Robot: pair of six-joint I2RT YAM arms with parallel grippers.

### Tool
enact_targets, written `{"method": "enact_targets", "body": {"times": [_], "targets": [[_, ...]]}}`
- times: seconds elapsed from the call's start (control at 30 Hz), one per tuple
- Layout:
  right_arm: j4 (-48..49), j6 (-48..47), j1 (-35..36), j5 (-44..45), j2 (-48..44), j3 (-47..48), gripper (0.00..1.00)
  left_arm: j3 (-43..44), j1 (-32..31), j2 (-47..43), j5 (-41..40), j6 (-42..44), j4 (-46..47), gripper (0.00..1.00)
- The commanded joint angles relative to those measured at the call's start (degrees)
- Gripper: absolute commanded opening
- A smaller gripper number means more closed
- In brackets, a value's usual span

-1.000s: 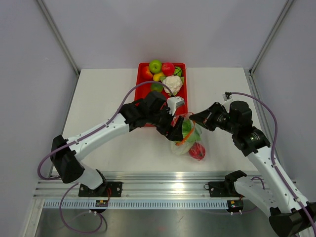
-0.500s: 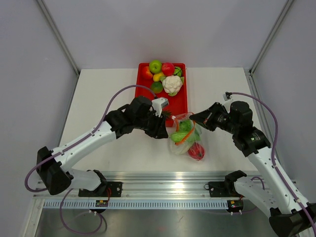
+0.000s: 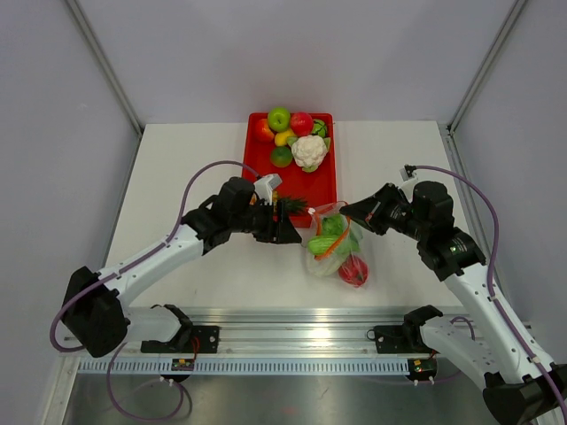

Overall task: Place the food in the zip-top bag and seal the zipper
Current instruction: Place the fake fruit in the zipper food storage bag.

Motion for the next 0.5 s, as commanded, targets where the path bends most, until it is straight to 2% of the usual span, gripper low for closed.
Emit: {"method": "enact_targets", "body": {"times": [0.0,0.17,0.47], "targets": [[3.91,0.61,0.50,-1.42,-0.70,1.16,0.00,-1.94,0.09,1.79,6.45,-6.51,13.49,0.58],[3.82,0.53,0.50,-1.42,-0.79,1.34,0.00,-2.20,0.09,3.99,8.29,-8.45,15.97,0.49],[3.73,0.53,0.50,-1.51,-0.62,1.43,0.00,-0.97,0.00,5.49,7.95,-5.73,12.36,0.43]]}}
